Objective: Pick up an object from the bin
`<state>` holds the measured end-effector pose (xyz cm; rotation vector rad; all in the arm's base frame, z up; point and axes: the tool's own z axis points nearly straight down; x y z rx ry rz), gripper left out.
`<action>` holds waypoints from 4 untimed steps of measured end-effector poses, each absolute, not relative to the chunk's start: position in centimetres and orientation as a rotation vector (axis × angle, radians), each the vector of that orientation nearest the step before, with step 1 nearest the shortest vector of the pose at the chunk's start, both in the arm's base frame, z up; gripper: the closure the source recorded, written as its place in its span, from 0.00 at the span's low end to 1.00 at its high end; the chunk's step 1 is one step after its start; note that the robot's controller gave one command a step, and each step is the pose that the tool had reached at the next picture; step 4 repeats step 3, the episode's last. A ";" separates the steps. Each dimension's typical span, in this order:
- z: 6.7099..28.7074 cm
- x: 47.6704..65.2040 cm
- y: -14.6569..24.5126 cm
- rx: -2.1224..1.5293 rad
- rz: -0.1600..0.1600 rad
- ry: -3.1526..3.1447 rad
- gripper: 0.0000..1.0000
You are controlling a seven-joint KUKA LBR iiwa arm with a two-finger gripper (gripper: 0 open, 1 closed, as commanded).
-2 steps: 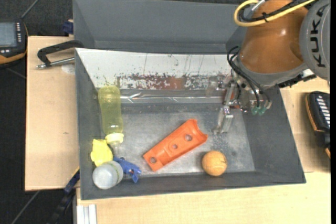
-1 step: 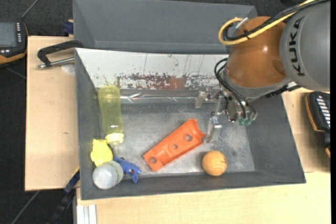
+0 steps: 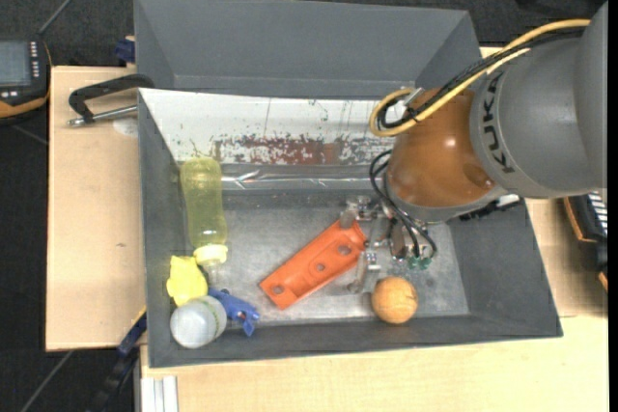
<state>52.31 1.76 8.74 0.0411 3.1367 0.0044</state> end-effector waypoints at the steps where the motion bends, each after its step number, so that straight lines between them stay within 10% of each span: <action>1: 8.3 57.1 7.1 -0.045 0.006 3.130 1.00; 2: 8.3 57.1 7.1 -0.045 0.005 3.130 1.00; 3: 23.5 58.3 5.2 -0.043 0.007 3.123 1.00; 4: 23.5 58.3 5.2 -0.043 0.007 3.123 1.00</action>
Offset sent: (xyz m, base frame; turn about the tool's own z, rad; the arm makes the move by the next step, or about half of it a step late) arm 0.0000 0.0000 0.0000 0.0000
